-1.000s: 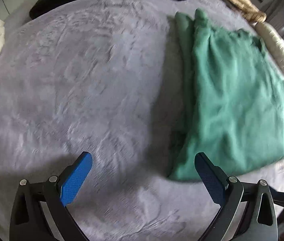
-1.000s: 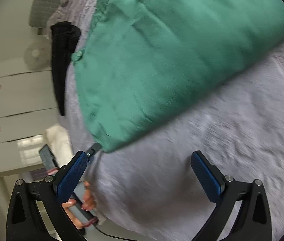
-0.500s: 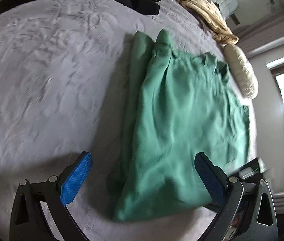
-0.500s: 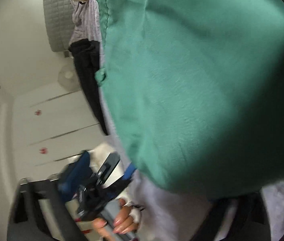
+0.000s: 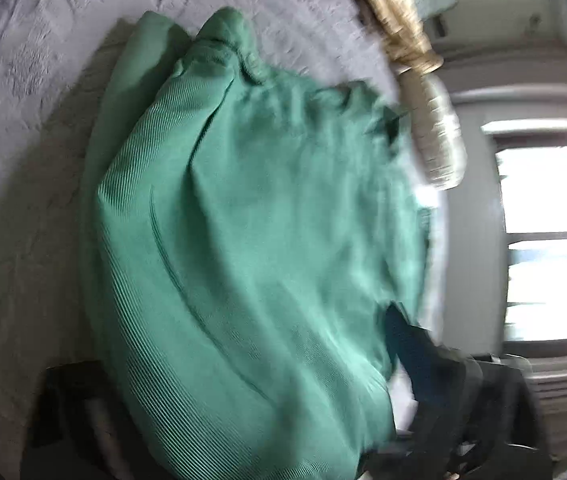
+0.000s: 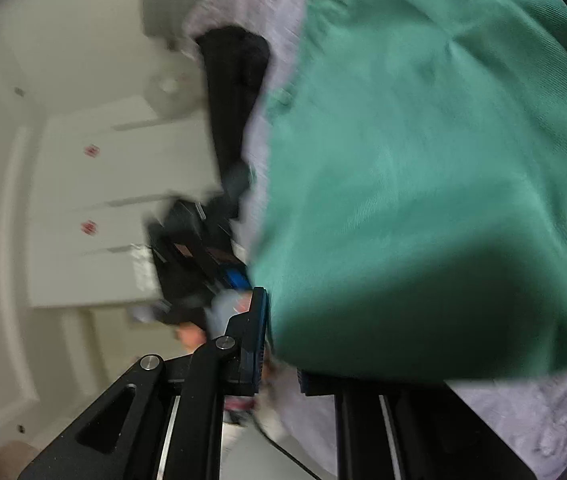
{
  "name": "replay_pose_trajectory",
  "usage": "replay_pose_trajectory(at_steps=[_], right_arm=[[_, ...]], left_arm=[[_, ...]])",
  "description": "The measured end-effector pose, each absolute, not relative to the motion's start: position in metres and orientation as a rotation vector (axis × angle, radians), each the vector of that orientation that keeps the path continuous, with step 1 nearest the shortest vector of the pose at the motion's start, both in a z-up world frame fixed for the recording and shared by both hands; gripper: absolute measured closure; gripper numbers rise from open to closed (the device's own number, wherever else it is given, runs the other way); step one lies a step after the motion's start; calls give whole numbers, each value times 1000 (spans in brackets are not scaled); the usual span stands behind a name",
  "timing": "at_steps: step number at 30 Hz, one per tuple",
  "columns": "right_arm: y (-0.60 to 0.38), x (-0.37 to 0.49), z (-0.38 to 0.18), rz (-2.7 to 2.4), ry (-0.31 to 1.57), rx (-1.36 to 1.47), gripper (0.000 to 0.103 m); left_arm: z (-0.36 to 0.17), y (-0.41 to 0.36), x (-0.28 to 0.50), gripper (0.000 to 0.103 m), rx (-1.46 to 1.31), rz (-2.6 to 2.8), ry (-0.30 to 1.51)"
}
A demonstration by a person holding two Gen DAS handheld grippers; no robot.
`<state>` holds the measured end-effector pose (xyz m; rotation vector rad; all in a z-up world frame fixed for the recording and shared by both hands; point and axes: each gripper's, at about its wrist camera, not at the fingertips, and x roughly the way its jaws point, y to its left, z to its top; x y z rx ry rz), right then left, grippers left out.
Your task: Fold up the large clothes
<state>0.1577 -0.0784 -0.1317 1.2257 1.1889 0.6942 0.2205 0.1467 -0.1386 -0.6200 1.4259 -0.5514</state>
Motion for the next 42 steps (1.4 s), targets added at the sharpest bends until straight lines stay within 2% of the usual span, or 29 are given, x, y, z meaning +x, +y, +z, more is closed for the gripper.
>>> replay_pose_trajectory(at_steps=[1, 2, 5, 8, 10, 13, 14, 18, 23, 27, 32, 39, 40, 41, 42], right_arm=[[-78, 155, -137, 684, 1238, 1192, 86], [-78, 151, -140, 679, 1284, 1156, 86], [-92, 137, -135, 638, 1346, 1023, 86], [-123, 133, -109, 528, 1278, 857, 86], [-148, 142, -93, 430, 1207, 760, 86], [-170, 164, -96, 286, 1165, 593, 88], [-171, 172, -105, 235, 1182, 521, 89], [-169, 181, -145, 215, 1246, 531, 89], [-188, 173, -149, 296, 1220, 662, 89], [-224, 161, -137, 292, 1189, 759, 89], [-290, 135, -124, 224, 1057, 882, 89], [-348, 115, -165, 170, 1057, 1069, 89], [-351, 114, -168, 181, 1049, 1094, 89], [-353, 113, -170, 190, 1044, 1106, 89], [-354, 114, -171, 196, 1042, 1112, 89]], left_arm=[[-144, 139, 221, 50, -517, -494, 1462], [-148, 136, 221, 62, -452, -460, 1479], [-147, 137, 218, 74, -426, -436, 1459], [-132, 133, 210, 84, -390, -417, 1385], [-119, 125, 206, 87, -342, -415, 1331], [-96, 112, 204, 90, -315, -418, 1269], [-85, 105, 204, 90, -305, -421, 1246], [-40, 67, 205, 90, -232, -454, 1169], [20, -10, 203, 90, -107, -563, 1050], [43, -84, 205, 90, -47, -687, 1008], [19, -179, 204, 90, 57, -786, 1046], [-60, -259, 202, 90, 185, -732, 1171], [-62, -260, 198, 85, 202, -723, 1165], [-61, -262, 194, 69, 206, -732, 1163], [-60, -268, 193, 58, 193, -753, 1165]])
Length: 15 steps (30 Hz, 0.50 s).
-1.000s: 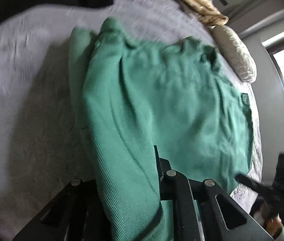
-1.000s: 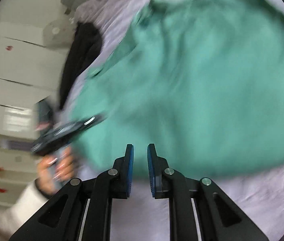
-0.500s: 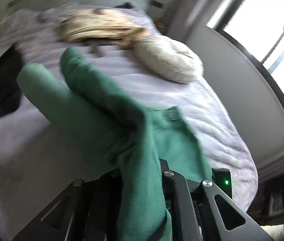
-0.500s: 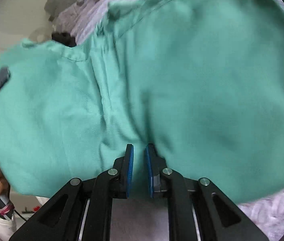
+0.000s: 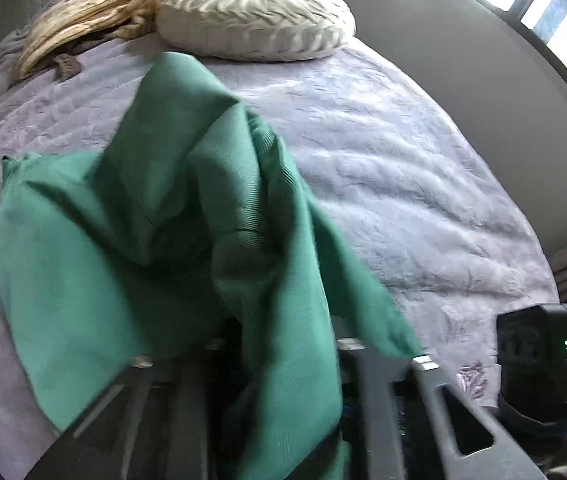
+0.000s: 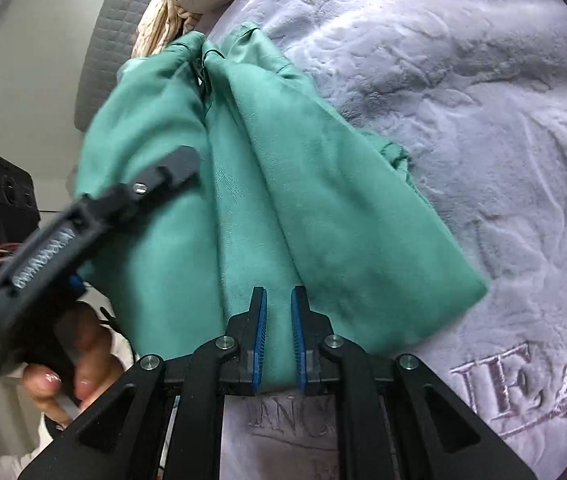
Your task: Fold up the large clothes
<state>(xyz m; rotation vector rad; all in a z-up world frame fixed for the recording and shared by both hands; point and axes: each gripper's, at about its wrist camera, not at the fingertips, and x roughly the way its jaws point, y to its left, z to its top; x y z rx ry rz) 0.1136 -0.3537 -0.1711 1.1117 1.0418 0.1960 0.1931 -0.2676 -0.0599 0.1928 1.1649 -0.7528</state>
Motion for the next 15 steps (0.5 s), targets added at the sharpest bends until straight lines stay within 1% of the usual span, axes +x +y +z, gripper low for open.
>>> replay_pose_trajectory(at_steps=[1, 2, 4, 6, 9, 10, 11, 13, 14, 15], right_arm=[[-355, 113, -172, 203, 1041, 1118, 89], [-355, 114, -174, 210, 1042, 1127, 89], [-364, 112, -177, 221, 1046, 1143, 89], [-368, 113, -179, 228, 1055, 1156, 89], [-389, 101, -178, 204, 1039, 1183, 88], [-398, 99, -176, 192, 1015, 1199, 84], [-403, 100, -179, 189, 986, 1222, 78], [-419, 101, -179, 208, 925, 1295, 35], [-424, 101, -179, 224, 902, 1326, 30], [-432, 103, -180, 255, 863, 1371, 30]], left_arm=[[-55, -270, 190, 38, 153, -793, 1157], [-49, -269, 187, 29, 130, -811, 1136], [-34, -275, 179, 24, 110, -863, 1086], [-22, -280, 172, 24, 117, -892, 1074], [-1, -263, 173, 24, 94, -839, 1020], [4, -248, 178, 24, 74, -794, 1007], [6, -236, 181, 24, 59, -763, 1009], [3, -198, 192, 24, 14, -675, 1035], [1, -184, 194, 24, 1, -635, 1045], [-2, -168, 197, 24, -7, -588, 1051]])
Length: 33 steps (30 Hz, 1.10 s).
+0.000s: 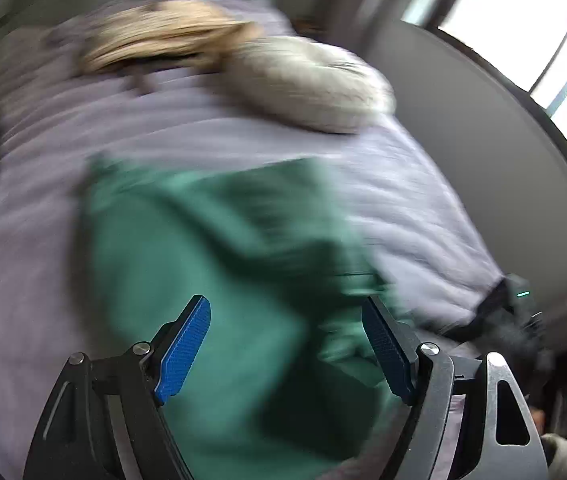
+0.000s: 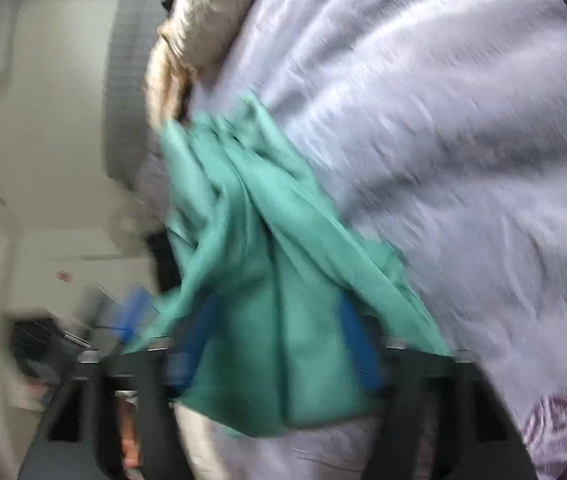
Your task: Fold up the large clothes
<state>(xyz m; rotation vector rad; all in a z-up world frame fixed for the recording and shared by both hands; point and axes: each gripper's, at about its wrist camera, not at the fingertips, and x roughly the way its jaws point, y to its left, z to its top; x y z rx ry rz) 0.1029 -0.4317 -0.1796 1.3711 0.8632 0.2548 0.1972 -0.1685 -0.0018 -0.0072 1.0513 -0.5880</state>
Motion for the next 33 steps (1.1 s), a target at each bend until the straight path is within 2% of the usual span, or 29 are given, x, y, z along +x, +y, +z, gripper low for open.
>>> replay_pose_trajectory(at_steps=[4, 8, 10, 11, 15, 21, 22, 24, 26, 27, 28, 29, 32, 33], right_arm=[[-447, 130, -173, 355, 835, 1398, 30], [-433, 183, -164, 416, 957, 1253, 32], [-421, 198, -155, 408, 1004, 1132, 97], [-414, 205, -147, 400, 1036, 1052, 97], [-425, 189, -132, 384, 970, 1037, 97], [-461, 185, -186, 251, 1061, 1161, 95], [-465, 180, -184, 243, 1059, 1173, 90], [-465, 176, -170, 220, 1059, 1132, 85], [-463, 167, -147, 215, 1051, 1032, 74], [-462, 162, -136, 225, 1042, 994, 62], [-459, 160, -123, 237, 1032, 966, 46], [-455, 156, -106, 266, 1010, 929, 39], [-433, 155, -80, 362, 1004, 833, 37], [-421, 157, -77, 390, 1038, 779, 42]], left_arm=[[-29, -111, 213, 24, -21, -351, 1087], [-62, -88, 218, 24, -44, -244, 1142], [-71, -87, 216, 24, -59, -239, 1145], [-71, -88, 212, 24, -64, -247, 1139], [-73, -108, 206, 24, -26, -301, 1127], [-73, -126, 200, 24, 40, -330, 1134], [-70, -124, 198, 24, 43, -325, 1136], [-61, -117, 190, 24, 47, -316, 1140], [-53, -112, 182, 24, 52, -310, 1139], [-50, -110, 180, 24, 53, -305, 1140], [-48, -108, 180, 24, 50, -301, 1144], [-46, -107, 175, 24, 46, -302, 1148], [-45, -108, 163, 24, 34, -308, 1160], [-47, -109, 158, 24, 33, -313, 1169]])
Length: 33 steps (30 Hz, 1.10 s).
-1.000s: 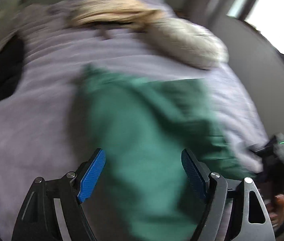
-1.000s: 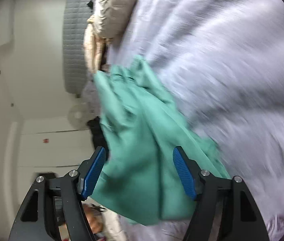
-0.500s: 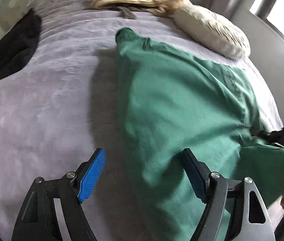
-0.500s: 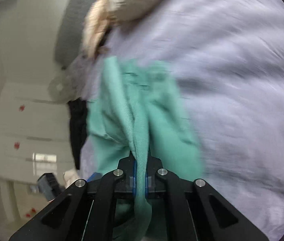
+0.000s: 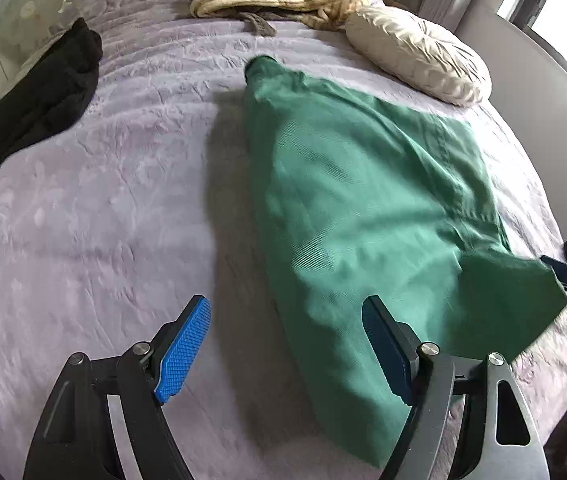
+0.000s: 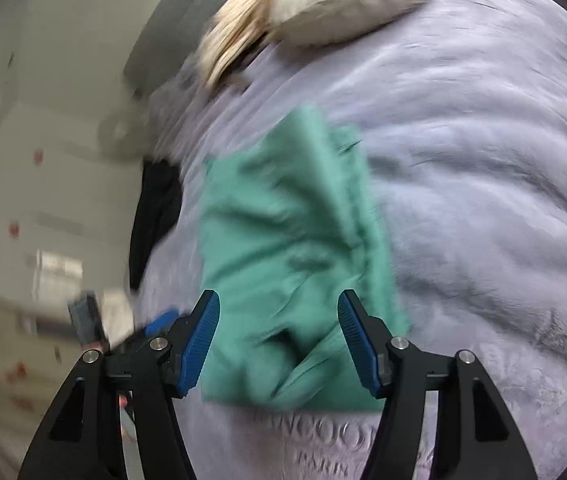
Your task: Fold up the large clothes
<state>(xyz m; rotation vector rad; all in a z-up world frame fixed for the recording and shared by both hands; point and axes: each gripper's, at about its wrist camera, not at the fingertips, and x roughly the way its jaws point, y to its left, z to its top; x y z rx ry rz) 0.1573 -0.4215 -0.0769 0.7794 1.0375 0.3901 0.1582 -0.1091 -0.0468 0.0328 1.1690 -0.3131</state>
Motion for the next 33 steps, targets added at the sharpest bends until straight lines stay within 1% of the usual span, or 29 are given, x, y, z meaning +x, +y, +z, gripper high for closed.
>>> replay_pose_trajectory(at_steps=[1, 3, 6, 7, 8, 10, 12, 15, 25, 33], right_arm=[[-412, 160, -78, 395, 1067, 733, 66], [-400, 158, -86, 370, 1117, 648, 96], [-407, 140, -113, 281, 1169, 678, 97], [-413, 135, -125, 250, 1191, 688, 97], [-421, 128, -140, 228, 1210, 706, 97], [-430, 118, -167, 206, 1245, 769, 98], [-428, 113, -180, 202, 1243, 755, 99], [-420, 111, -182, 190, 1221, 690, 100], [-410, 98, -183, 93, 1218, 675, 100], [-391, 90, -163, -23, 1181, 699, 100]], left_arm=[[-51, -111, 151, 24, 37, -318, 1186], [-59, -112, 138, 24, 39, -324, 1212], [-69, -105, 122, 23, 12, -335, 1208], [-73, -101, 117, 16, -7, -336, 1205], [-76, -99, 115, 11, -11, -328, 1207], [-83, -97, 111, 11, -18, -331, 1214], [-86, -97, 109, 11, -17, -335, 1213], [-85, -99, 105, 11, 1, -347, 1197], [-88, -104, 97, 11, 69, -386, 1148], [-89, -104, 98, 11, 96, -419, 1141]])
